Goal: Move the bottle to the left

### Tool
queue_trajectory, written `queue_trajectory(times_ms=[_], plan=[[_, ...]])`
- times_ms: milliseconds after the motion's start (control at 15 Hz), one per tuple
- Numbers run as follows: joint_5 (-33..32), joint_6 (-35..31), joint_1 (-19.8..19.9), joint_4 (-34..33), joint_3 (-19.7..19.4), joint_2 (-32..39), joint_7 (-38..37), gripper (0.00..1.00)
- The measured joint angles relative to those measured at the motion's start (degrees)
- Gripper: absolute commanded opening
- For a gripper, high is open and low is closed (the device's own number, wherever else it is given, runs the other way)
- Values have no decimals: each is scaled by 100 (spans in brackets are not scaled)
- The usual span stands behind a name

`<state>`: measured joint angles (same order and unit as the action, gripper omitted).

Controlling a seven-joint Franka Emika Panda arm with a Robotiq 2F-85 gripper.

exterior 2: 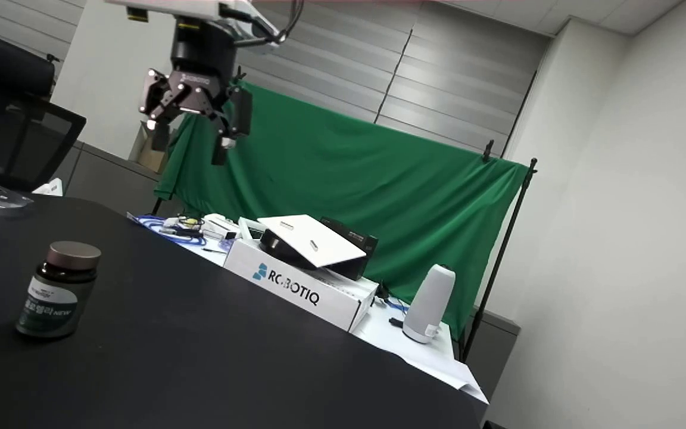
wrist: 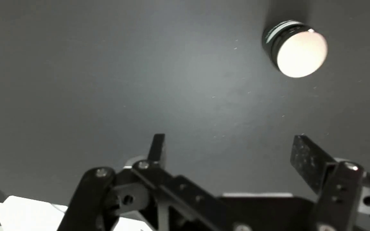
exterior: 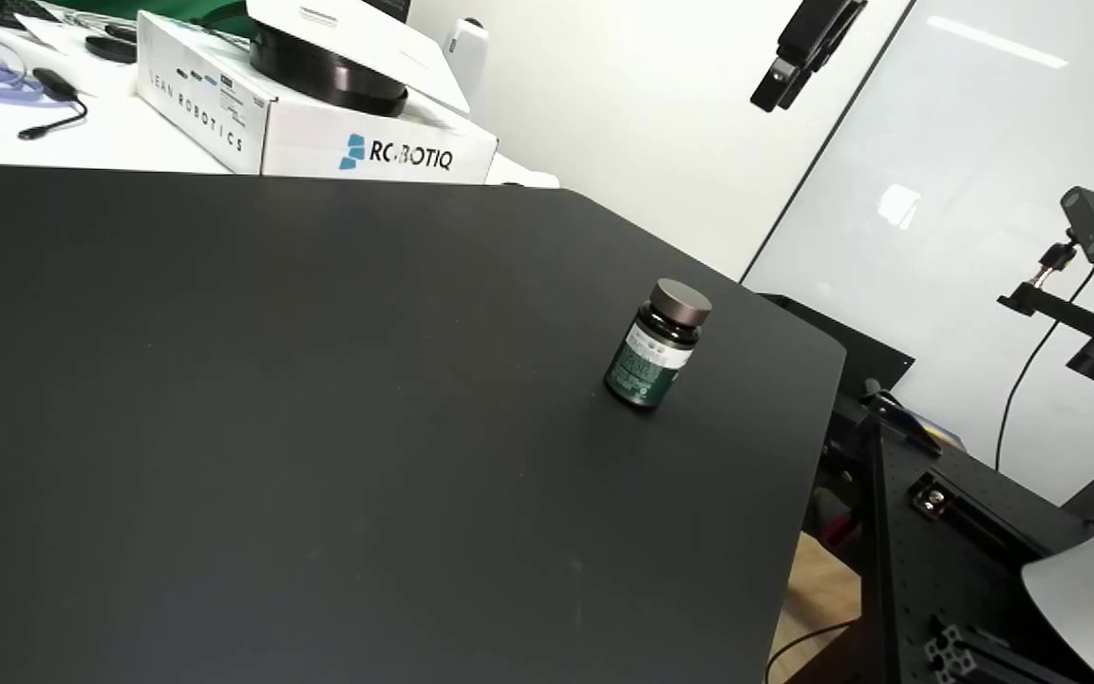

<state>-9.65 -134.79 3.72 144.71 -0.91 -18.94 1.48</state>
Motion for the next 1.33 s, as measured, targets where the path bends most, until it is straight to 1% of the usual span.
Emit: queue_trajectory(times_ms=[200, 400, 600, 667, 1200, 1333], plan=[[405, -210, -476, 503, 150, 16, 252, 100], [619, -703, -725, 1040, 170, 92, 572, 100], [638, -1183, -766, 1375, 170, 252, 775, 100], [630, -1255, -766, 1422, 170, 316, 809, 100], [625, -1309, -763, 1435, 170, 428, 871, 100], [623, -1468, -749, 1434, 170, 483, 876, 100]])
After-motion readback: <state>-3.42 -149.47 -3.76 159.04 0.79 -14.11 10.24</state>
